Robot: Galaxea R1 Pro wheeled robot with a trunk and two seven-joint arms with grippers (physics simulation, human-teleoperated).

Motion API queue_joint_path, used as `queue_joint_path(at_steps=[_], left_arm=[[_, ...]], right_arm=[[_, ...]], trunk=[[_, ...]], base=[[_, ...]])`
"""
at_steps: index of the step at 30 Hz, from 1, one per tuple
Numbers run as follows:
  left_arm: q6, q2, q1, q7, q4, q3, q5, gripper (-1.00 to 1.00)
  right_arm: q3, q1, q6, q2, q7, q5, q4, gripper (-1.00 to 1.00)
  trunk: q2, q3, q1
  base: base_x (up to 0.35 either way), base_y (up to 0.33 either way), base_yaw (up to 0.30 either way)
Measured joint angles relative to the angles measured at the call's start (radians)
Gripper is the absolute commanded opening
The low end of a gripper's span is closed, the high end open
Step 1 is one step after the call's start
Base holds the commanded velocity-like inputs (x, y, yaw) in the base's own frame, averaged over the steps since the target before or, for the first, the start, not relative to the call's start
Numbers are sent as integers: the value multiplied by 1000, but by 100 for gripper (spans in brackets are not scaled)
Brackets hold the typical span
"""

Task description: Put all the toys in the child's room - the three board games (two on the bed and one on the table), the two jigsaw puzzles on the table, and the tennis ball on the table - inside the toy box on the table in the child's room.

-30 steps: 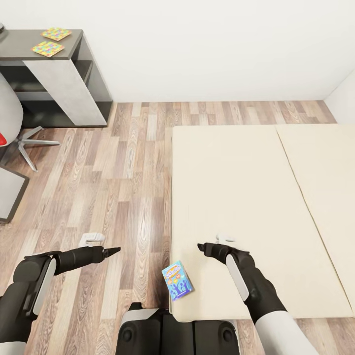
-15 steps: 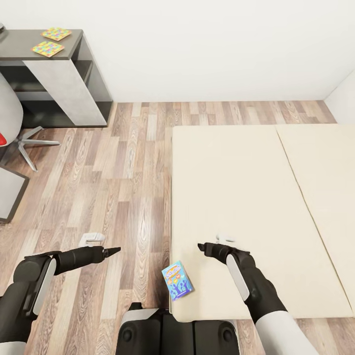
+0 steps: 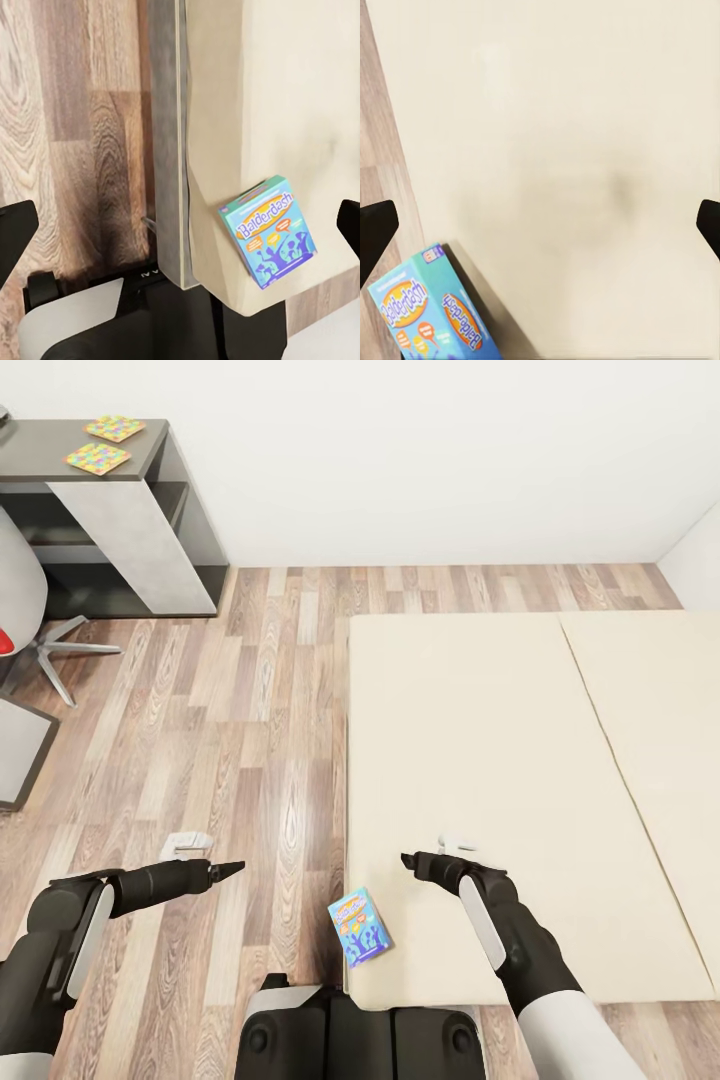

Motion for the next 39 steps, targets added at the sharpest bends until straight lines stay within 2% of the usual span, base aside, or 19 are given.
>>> queue_joint_path(at_steps=[39], left_arm=[[0,0,0,-4,0,2,3,100]], right_arm=[[0,0,0,-1,0,0,1,100]], trunk=[[0,0,0]], base=[[-27,0,0]])
